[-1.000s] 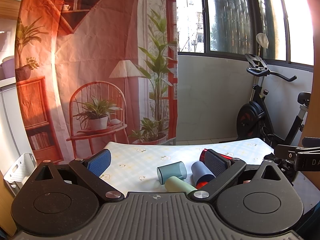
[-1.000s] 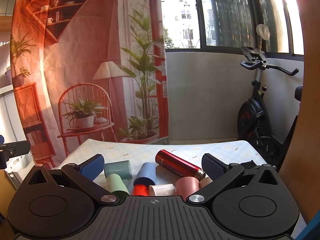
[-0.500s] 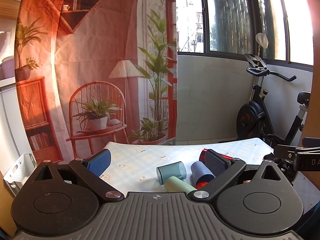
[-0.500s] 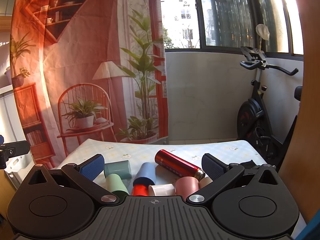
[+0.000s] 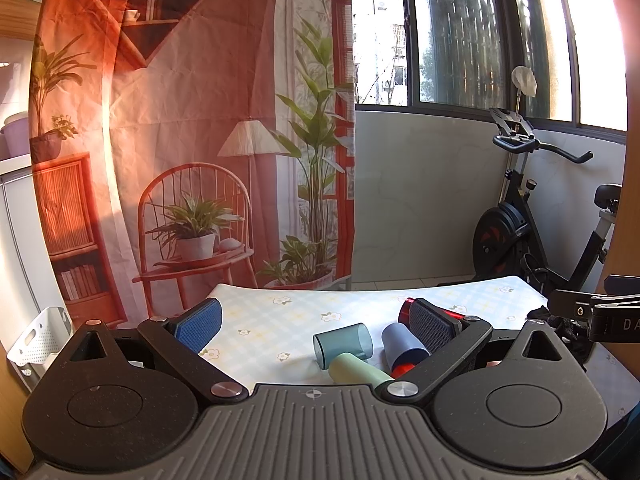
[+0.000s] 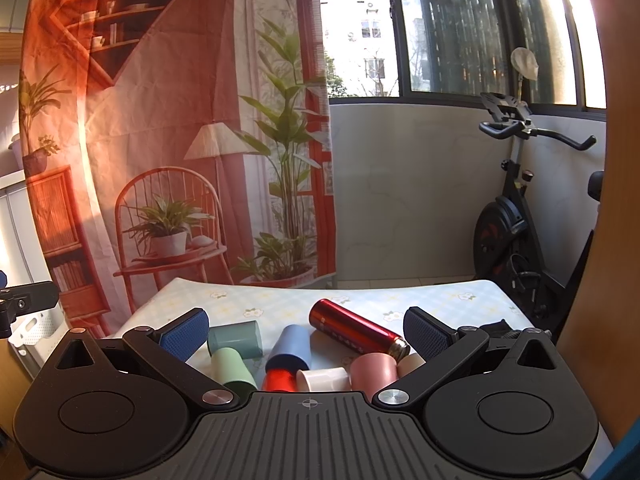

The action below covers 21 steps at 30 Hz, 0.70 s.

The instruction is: Flip cup upright

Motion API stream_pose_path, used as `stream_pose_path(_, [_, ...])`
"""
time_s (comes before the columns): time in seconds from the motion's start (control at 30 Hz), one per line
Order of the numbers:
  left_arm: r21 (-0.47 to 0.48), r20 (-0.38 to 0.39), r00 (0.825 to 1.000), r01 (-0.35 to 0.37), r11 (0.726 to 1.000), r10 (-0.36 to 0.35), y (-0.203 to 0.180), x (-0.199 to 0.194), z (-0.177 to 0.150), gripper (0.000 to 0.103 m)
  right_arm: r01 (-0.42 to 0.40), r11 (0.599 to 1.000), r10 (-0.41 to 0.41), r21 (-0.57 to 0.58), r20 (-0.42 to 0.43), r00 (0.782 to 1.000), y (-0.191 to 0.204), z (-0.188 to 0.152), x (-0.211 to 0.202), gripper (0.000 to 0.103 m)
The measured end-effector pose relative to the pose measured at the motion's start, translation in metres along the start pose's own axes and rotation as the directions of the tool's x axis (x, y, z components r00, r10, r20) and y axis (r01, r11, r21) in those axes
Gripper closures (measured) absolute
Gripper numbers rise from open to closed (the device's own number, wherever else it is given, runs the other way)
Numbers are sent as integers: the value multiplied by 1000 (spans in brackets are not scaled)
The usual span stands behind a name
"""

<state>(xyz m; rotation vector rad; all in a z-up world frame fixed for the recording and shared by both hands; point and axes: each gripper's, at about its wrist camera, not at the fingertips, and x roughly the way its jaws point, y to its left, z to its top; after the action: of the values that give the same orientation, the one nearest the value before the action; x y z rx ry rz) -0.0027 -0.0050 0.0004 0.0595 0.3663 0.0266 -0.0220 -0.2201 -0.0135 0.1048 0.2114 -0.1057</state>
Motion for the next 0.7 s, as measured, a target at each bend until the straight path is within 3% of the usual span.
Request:
stream_pose_path(0.47, [-2,-3,1000,-3,1000,3,1,2,2,2,3,1000,-3,9,-2,1000,-7,-2,4,0])
stream_pose_path(0.7, [-5,-20,999,-30,1000,29,7,22,0,2,13,999,-12,46,-18,1000,-16,-8,27,0])
